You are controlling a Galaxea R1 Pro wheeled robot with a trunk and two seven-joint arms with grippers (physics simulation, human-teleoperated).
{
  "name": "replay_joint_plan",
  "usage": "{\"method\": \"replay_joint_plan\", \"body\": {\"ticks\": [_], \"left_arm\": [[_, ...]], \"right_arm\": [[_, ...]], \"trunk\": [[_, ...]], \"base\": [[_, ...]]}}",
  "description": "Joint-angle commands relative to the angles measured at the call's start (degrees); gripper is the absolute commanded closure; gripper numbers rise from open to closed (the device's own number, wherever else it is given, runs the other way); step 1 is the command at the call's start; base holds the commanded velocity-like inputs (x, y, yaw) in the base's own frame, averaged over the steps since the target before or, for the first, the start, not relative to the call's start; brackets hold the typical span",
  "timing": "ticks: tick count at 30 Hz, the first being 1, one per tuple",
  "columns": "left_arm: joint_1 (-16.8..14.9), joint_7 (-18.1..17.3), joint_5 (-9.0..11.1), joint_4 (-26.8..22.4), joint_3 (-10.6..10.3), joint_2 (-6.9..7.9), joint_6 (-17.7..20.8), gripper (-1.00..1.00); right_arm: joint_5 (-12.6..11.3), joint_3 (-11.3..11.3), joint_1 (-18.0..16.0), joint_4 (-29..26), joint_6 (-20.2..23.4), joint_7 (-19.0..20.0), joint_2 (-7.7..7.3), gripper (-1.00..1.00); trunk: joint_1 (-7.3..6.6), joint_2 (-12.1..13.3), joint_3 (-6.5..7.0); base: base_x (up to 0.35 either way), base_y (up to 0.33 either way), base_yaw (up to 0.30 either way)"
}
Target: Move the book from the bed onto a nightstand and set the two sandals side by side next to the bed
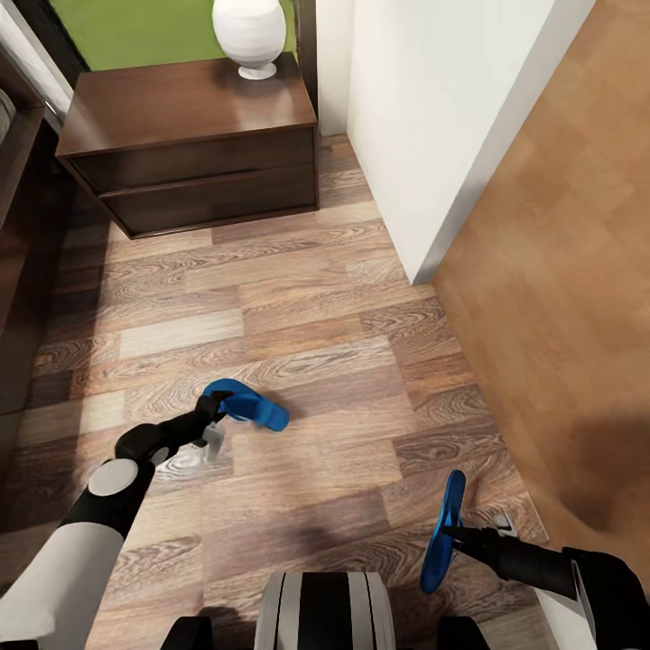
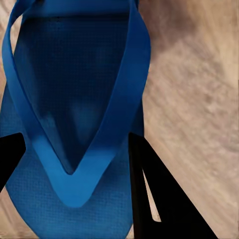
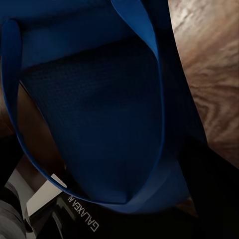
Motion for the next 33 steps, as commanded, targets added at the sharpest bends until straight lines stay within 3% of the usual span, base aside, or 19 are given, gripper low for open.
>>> {"method": "replay_joint_plan", "body": {"ticks": [1,4,7,10,11,16,17,19,22,23,26,28,29,33], "left_arm": [[0.0,0.1,-0.6,0.0,0.2,-0.91,0.7,1.00],[0.0,0.0,0.4,0.1,0.2,-2.32,2.1,1.00],[0.0,0.0,4.0,0.0,0.2,-3.01,2.6,1.00],[0.0,-0.1,11.6,-0.1,0.2,-3.82,2.8,1.00],[0.0,-0.1,13.0,-0.1,0.3,-3.93,2.8,1.00],[0.3,-0.2,24.4,-0.6,1.1,-4.31,2.8,1.00],[0.3,-0.2,25.7,-0.8,1.6,-4.32,2.8,1.00],[0.3,-0.3,31.0,-1.4,4.9,-4.34,2.8,1.00],[0.3,-1.3,41.3,-1.6,12.4,-4.30,2.7,1.00],[0.3,-2.0,43.3,-1.6,13.6,-4.30,2.7,1.00],[0.4,-9.8,53.4,-1.4,17.3,-4.26,3.0,1.00],[0.4,-16.3,58.4,-1.4,18.2,-4.14,7.6,1.00],[0.4,-20.0,61.1,-1.5,18.5,-4.11,12.5,1.00],[0.4,-24.5,62.8,-1.5,18.6,-4.21,16.2,1.00]], "right_arm": [[0.6,-0.2,-0.1,0.0,0.6,0.6,0.04,1.00],[0.6,-0.2,-0.1,0.0,0.6,0.6,0.04,1.00],[0.6,-0.2,-0.1,0.0,0.6,0.6,0.04,1.00],[0.6,-0.2,-0.1,0.0,0.6,0.6,0.04,1.00],[0.6,-0.2,-0.1,0.0,0.6,0.6,0.04,1.00],[0.6,-0.2,-0.1,0.0,0.6,0.6,0.04,1.00],[0.6,-0.2,-0.1,0.0,0.6,0.6,0.04,1.00],[0.6,-0.2,-0.1,0.0,0.6,0.6,0.04,1.00],[0.6,-0.2,-0.1,0.0,0.6,0.6,0.04,1.00],[0.6,-0.2,-0.1,0.0,0.6,0.6,0.04,1.00],[0.6,-0.2,-0.1,0.0,0.6,0.6,0.04,1.00],[0.6,-0.2,-0.1,0.0,0.6,0.6,0.06,1.00],[0.6,-0.1,-0.1,0.0,0.6,0.6,0.08,1.00],[0.6,-0.1,-0.1,0.0,0.6,0.6,0.12,1.00]], "trunk": [[-0.01,0.0,-0.03],[-0.01,0.0,-0.03],[-0.01,0.0,-0.03],[-0.01,0.0,-0.03],[-0.01,0.0,-0.03],[-0.01,0.0,-0.03],[-0.01,0.0,-0.03],[-0.01,0.0,-0.03],[-0.01,0.0,-0.03],[-0.01,0.0,-0.03],[-0.01,0.0,-0.03],[-0.01,0.0,-0.03],[-0.01,0.0,-0.03],[-0.01,0.0,-0.03]], "base": [[0.000,0.000,0.000],[0.000,0.000,0.000],[0.000,0.000,0.000],[0.000,0.000,0.000],[0.000,0.000,0.000],[0.000,0.000,0.000],[0.000,0.000,0.000],[0.000,0.000,0.000],[0.000,0.000,0.000],[0.000,0.000,0.000],[0.000,0.000,0.000],[0.000,0.000,0.000],[0.000,0.000,0.000],[0.000,0.000,0.000]]}}
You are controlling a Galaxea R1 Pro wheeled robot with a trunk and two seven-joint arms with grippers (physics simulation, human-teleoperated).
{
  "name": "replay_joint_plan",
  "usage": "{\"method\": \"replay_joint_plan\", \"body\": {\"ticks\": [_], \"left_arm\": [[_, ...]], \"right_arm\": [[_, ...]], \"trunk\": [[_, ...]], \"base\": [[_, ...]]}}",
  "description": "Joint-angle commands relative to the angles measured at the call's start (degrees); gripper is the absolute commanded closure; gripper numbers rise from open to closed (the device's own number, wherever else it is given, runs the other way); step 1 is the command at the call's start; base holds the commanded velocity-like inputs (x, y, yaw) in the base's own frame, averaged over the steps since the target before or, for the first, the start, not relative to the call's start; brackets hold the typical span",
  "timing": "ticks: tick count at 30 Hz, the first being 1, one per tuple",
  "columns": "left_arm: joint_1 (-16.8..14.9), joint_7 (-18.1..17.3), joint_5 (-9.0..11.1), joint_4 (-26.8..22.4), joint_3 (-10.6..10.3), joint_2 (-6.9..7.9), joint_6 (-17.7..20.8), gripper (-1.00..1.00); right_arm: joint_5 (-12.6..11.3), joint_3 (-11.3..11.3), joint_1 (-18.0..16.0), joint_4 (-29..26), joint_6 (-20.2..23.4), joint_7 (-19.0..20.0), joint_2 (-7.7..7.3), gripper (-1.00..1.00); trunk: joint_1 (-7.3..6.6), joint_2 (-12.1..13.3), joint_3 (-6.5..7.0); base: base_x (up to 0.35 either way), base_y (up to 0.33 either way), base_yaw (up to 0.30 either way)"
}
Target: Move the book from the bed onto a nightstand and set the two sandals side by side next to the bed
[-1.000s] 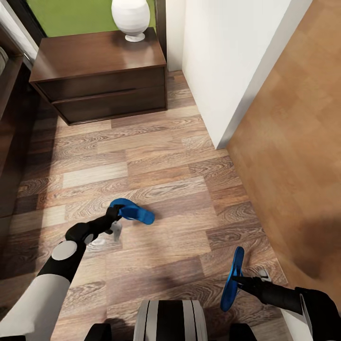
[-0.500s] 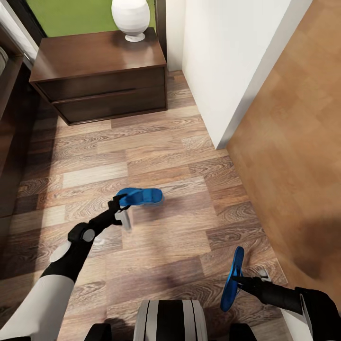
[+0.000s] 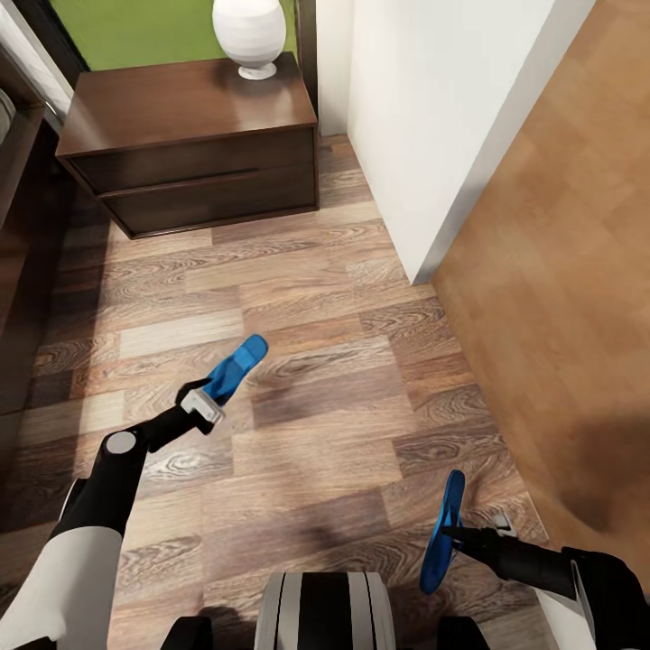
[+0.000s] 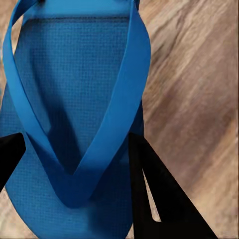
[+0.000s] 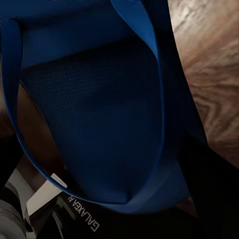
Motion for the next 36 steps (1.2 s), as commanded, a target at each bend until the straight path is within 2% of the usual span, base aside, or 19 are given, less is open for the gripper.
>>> {"method": "replay_joint_plan", "body": {"ticks": [1,3,6,7,9,12,14,15,16,18,22,24,25,27,28,30,33,36], "left_arm": [[0.0,-1.0,-0.4,0.0,0.1,-0.09,0.0,1.00],[0.0,-2.0,-0.2,0.0,0.1,-0.16,1.4,1.00],[0.0,-6.8,0.3,0.0,-0.1,-0.41,11.9,1.00],[0.0,-9.2,1.3,0.0,-0.2,-0.57,14.1,1.00],[0.0,-14.3,4.9,0.0,-0.1,-0.77,16.7,1.00],[0.0,-18.2,11.0,0.0,0.1,-0.86,18.2,1.00],[0.0,-19.1,13.6,0.6,0.2,-0.88,18.5,1.00],[0.0,-19.2,14.0,1.2,0.2,-0.89,18.5,1.00],[0.0,-19.5,14.9,4.4,0.2,-0.88,18.6,1.00],[0.0,-20.3,15.5,7.5,0.3,-0.88,18.7,1.00],[0.0,-25.4,17.5,13.8,0.4,-0.83,18.6,1.00],[0.0,-27.6,18.6,15.3,0.6,-0.64,18.7,1.00],[0.0,-29.1,19.2,16.2,0.8,-0.24,18.7,1.00],[0.0,-32.0,19.8,19.1,0.9,1.92,18.7,1.00],[0.0,-34.5,21.0,23.0,1.9,4.57,18.6,1.00],[0.0,-36.2,23.0,24.4,4.1,6.19,18.7,1.00],[0.0,-37.3,24.8,25.2,7.0,7.12,19.7,1.00],[0.0,-36.0,25.0,25.2,7.8,7.36,25.2,1.00]], "right_arm": [[0.6,-0.2,-0.1,0.0,0.6,0.6,0.04,1.00],[0.6,-0.2,-0.1,0.0,0.6,0.6,0.05,1.00],[0.6,-0.3,-0.1,0.0,0.6,0.6,-0.02,1.00],[0.6,-0.3,-0.1,0.0,0.6,0.6,-0.01,1.00],[0.6,-0.3,-0.1,0.0,0.6,0.6,-0.03,1.00],[0.6,-0.3,-0.1,0.0,0.6,0.6,0.01,1.00],[0.6,-0.3,-0.1,0.0,0.6,0.6,0.03,1.00],[0.6,-0.3,-0.1,0.0,0.6,0.6,0.03,1.00],[0.6,-0.3,-0.1,0.0,0.6,0.6,0.04,1.00],[0.6,-0.2,-0.1,0.0,0.6,0.6,0.05,1.00],[0.6,-0.2,-0.1,0.0,0.6,0.6,0.05,1.00],[0.6,-0.2,-0.1,0.0,0.6,0.6,0.05,1.00],[0.6,-0.2,-0.1,0.0,0.6,0.6,0.05,1.00],[0.6,-0.2,-0.1,0.0,0.6,0.6,0.05,1.00],[0.6,-0.2,-0.1,0.0,0.6,0.6,0.05,1.00],[0.6,-0.2,-0.1,0.0,0.6,0.6,0.05,1.00],[0.6,-0.3,-0.1,0.0,0.6,0.6,0.05,1.00],[0.6,-0.2,-0.1,0.0,0.6,0.6,0.05,1.00]], "trunk": [[-0.01,0.0,-0.03],[-0.01,0.0,-0.03],[-0.01,0.0,-0.03],[-0.01,0.0,-0.03],[-0.01,0.0,-0.03],[-0.01,0.0,-0.03],[-0.01,0.0,-0.03],[-0.01,0.0,-0.03],[-0.01,0.0,-0.03],[-0.01,0.0,-0.03],[-0.01,0.0,-0.03],[-0.01,0.0,-0.03],[-0.01,0.0,-0.03],[-0.01,0.0,-0.03],[-0.01,0.0,-0.03],[-0.01,0.0,-0.03],[-0.01,0.0,-0.03],[-0.01,0.0,-0.03]], "base": [[0.000,0.000,0.000],[0.000,0.000,0.000],[0.000,0.000,0.000],[0.000,0.000,0.000],[0.000,0.000,0.000],[0.000,0.000,0.000],[0.000,0.000,0.000],[0.000,0.000,0.000],[0.000,0.000,0.000],[0.000,0.000,0.000],[0.000,0.000,0.000],[0.000,0.000,0.000],[0.000,0.000,0.000],[0.000,0.000,0.000],[0.000,0.000,0.000],[0.000,0.000,0.000],[0.000,0.000,0.000],[0.000,0.000,0.000]]}}
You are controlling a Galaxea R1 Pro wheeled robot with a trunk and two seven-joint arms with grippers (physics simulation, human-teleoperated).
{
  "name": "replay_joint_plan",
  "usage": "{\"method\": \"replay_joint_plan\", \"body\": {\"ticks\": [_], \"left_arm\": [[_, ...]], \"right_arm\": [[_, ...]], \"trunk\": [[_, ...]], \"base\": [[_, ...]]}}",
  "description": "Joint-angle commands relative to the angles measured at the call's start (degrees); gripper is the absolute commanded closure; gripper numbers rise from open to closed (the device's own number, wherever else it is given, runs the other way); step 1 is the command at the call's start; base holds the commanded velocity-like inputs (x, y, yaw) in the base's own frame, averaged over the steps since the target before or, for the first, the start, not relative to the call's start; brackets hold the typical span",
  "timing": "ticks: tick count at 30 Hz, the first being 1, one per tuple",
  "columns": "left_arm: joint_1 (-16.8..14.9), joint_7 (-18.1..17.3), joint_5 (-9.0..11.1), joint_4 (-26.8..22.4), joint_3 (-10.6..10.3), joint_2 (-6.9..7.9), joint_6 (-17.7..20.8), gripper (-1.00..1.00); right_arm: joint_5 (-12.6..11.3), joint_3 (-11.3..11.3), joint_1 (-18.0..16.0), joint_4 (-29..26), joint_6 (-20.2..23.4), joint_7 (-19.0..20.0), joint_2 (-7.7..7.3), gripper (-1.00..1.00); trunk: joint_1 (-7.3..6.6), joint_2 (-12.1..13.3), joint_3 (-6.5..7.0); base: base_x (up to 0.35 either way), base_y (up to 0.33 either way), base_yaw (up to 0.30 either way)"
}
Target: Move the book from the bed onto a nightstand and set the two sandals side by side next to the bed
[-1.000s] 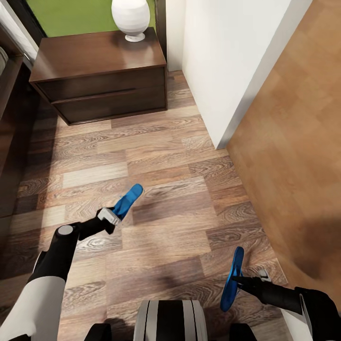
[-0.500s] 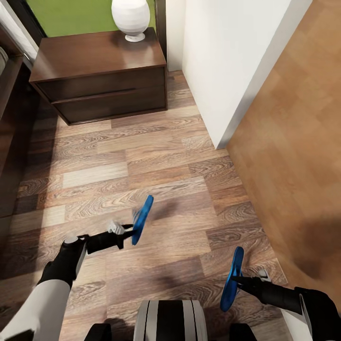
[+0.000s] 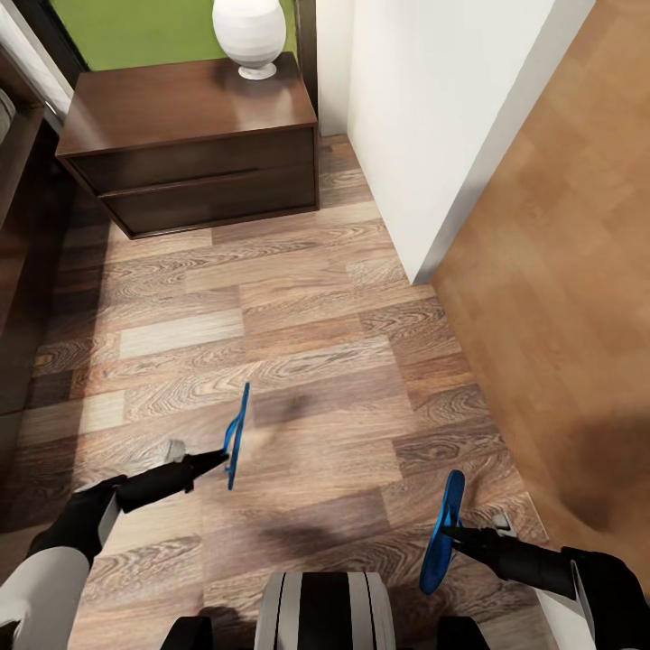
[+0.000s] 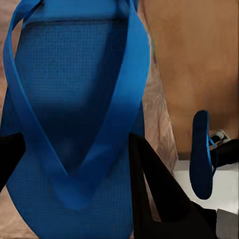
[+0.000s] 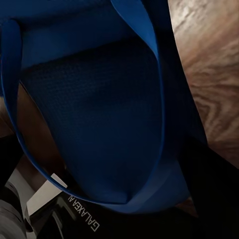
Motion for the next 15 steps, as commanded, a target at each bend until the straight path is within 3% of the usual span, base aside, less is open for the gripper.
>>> {"method": "replay_joint_plan", "body": {"ticks": [1,4,5,6,7,9,11,15], "left_arm": [[-0.1,1.3,-0.7,-0.1,0.5,-0.03,2.2,1.00],[-0.1,8.6,-0.9,-0.3,0.5,-0.04,4.6,1.00],[-0.1,12.5,-0.9,-0.3,0.5,-0.13,5.1,1.00],[-0.1,16.9,-1.0,-0.3,0.5,-0.34,5.3,1.00],[-0.1,26.2,-0.9,-0.4,0.5,-1.20,5.5,1.00],[-0.1,33.4,-0.9,-0.4,0.5,-2.05,5.4,1.00],[-0.1,36.7,-0.8,-0.4,0.6,-2.56,5.0,1.00],[-0.1,38.5,-0.8,-0.4,0.6,-3.34,4.6,1.00]], "right_arm": [[0.6,-0.2,-0.1,0.0,0.6,0.6,0.04,1.00],[0.6,-0.2,-0.1,0.0,0.6,0.6,0.04,1.00],[0.6,-0.2,-0.1,0.0,0.6,0.6,0.04,1.00],[0.6,-0.2,-0.1,0.0,0.6,0.6,0.04,1.00],[0.6,-0.2,-0.1,0.0,0.6,0.6,0.04,1.00],[0.6,-0.2,-0.1,0.0,0.6,0.6,0.04,1.00],[0.6,-0.2,-0.1,0.0,0.6,0.6,0.04,1.00],[0.6,-0.2,-0.1,0.0,0.6,0.6,0.04,1.00]], "trunk": [[-0.01,0.0,-0.03],[-0.01,0.0,-0.03],[-0.01,0.0,-0.03],[-0.01,0.0,-0.03],[-0.01,0.0,-0.03],[-0.01,0.0,-0.03],[-0.01,0.0,-0.03],[-0.01,0.0,-0.03]], "base": [[0.000,0.000,0.000],[0.000,0.000,0.000],[0.000,0.000,0.000],[0.000,0.000,0.000],[0.000,0.000,0.000],[0.000,0.000,0.000],[0.000,0.000,0.000],[0.000,0.000,0.000]]}}
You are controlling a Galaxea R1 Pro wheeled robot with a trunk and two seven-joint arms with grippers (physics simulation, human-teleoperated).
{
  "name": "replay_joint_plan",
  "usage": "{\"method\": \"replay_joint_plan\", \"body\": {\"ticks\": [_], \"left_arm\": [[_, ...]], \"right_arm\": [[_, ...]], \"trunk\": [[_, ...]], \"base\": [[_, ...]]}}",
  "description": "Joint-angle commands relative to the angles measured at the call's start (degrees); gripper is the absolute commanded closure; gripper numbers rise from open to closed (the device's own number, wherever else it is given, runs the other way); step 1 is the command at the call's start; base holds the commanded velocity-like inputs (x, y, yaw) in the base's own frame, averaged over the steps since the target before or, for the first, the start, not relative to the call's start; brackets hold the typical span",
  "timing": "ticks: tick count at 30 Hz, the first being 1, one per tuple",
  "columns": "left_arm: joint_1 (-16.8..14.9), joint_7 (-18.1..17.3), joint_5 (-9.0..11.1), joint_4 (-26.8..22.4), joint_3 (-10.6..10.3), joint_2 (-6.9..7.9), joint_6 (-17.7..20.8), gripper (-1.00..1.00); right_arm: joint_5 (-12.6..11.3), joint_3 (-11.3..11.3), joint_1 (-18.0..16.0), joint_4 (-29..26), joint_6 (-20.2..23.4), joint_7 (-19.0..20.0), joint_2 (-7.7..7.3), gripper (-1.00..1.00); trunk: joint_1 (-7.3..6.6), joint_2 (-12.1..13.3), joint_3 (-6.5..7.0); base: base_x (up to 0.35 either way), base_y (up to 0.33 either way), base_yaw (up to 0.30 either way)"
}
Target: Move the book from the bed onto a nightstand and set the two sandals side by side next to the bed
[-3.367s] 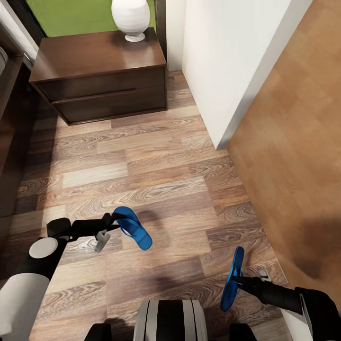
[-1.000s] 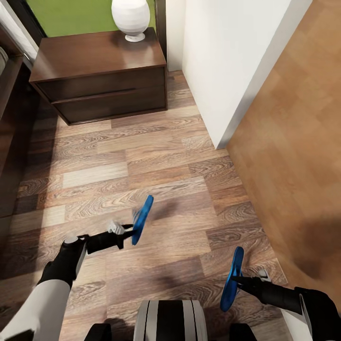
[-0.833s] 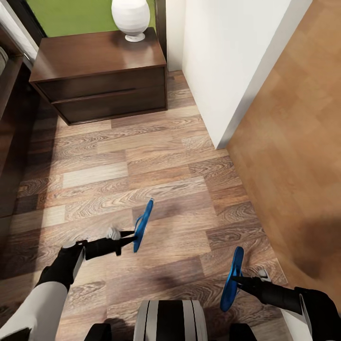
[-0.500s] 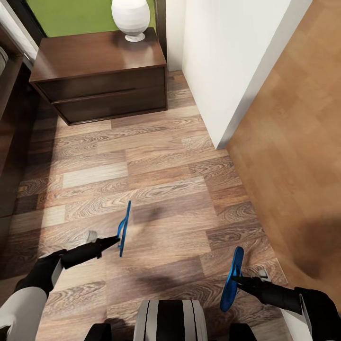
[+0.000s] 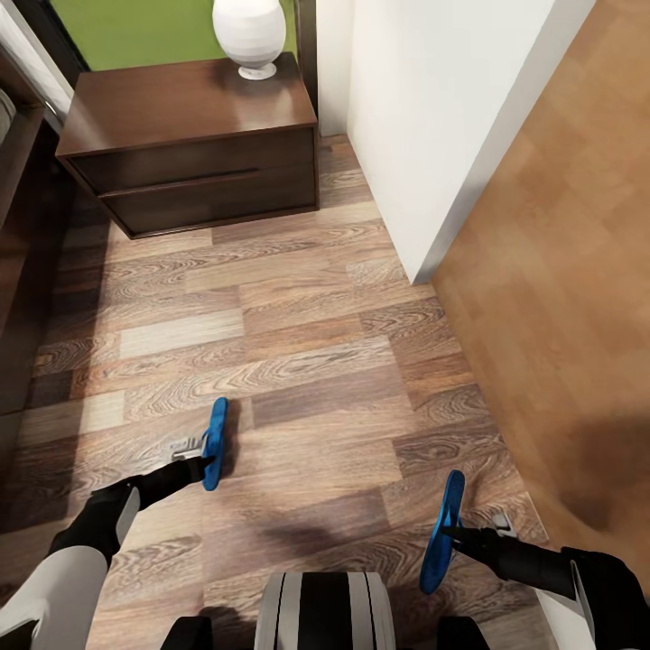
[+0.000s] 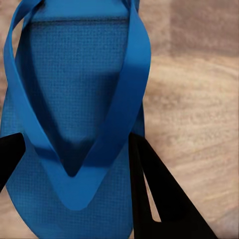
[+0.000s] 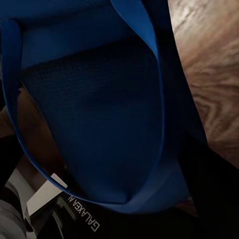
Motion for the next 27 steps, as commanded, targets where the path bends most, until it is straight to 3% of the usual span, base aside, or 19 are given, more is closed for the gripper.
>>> {"method": "replay_joint_plan", "body": {"ticks": [1,27], "left_arm": [[0.0,-0.2,-0.7,-0.1,0.5,-0.18,0.2,1.00],[0.0,-0.2,-0.5,0.0,0.3,-0.34,0.9,1.00]], "right_arm": [[0.6,-0.2,0.0,0.0,0.6,0.6,0.04,1.00],[0.6,-0.3,0.0,-0.1,0.6,0.6,0.01,1.00]], "trunk": [[0.00,0.0,-0.03],[-0.64,0.3,5.51]], "base": [[0.000,0.000,0.000],[0.000,0.000,0.000]]}}
